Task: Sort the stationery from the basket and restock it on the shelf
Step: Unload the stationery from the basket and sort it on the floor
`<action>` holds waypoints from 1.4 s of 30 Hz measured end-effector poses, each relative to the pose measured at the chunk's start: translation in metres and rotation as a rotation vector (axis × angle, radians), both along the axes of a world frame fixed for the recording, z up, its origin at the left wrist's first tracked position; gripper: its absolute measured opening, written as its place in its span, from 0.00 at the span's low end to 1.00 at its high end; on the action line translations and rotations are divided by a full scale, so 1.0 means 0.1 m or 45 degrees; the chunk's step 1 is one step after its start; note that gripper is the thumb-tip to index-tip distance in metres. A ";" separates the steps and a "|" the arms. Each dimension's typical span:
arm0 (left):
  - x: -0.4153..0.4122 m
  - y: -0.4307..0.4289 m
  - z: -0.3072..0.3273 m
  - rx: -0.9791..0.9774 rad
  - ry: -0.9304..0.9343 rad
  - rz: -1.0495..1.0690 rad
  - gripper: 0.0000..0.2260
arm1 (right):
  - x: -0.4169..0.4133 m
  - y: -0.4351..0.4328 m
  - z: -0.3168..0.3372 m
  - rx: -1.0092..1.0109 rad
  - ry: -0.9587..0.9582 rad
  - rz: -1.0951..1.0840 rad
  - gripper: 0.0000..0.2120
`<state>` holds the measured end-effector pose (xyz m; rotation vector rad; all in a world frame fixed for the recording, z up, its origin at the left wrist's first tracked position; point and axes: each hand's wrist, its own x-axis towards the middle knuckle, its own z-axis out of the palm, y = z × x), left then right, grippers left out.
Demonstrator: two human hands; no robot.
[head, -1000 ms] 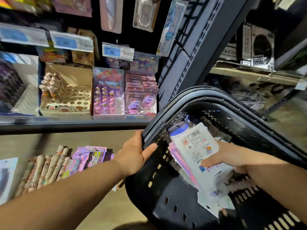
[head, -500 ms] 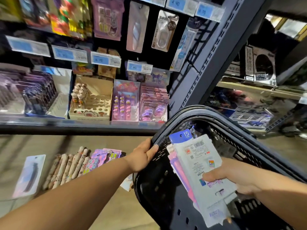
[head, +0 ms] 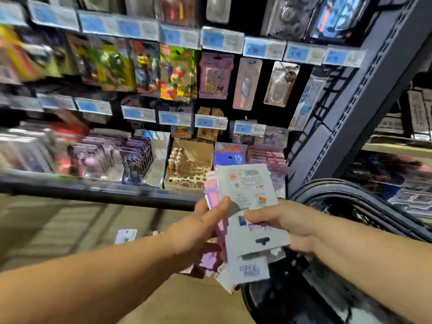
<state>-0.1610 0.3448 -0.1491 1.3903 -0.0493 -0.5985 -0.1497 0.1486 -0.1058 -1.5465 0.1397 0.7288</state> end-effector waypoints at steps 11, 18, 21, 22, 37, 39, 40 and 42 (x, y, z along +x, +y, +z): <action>0.26 1.61 -0.05 -0.162 0.139 0.327 0.50 | 0.46 1.79 -0.28 0.312 -0.166 0.066 0.09; 0.30 1.84 -0.72 -0.505 0.305 0.423 0.46 | 0.58 2.23 -0.88 -0.228 -0.543 -0.076 0.26; 0.27 1.91 -1.05 -0.548 0.427 0.485 0.44 | 0.56 2.28 -1.16 -0.377 -0.584 -0.040 0.24; 0.26 1.93 -1.16 -0.535 0.462 0.476 0.45 | 0.54 2.29 -1.27 -0.424 -0.586 -0.025 0.23; 0.57 2.15 -1.54 -0.470 0.489 0.373 0.49 | 0.78 2.52 -1.54 -0.895 -0.424 0.442 0.73; 0.60 2.20 -1.59 -0.468 0.483 0.399 0.50 | 0.80 2.63 -1.51 -0.930 -0.356 0.471 0.75; 0.61 2.23 -1.60 -0.471 0.476 0.403 0.50 | 0.81 2.67 -1.51 -0.942 -0.330 0.476 0.75; 0.63 2.27 -1.66 -0.476 0.457 0.422 0.50 | 0.84 2.73 -1.53 -0.931 -0.296 0.452 0.74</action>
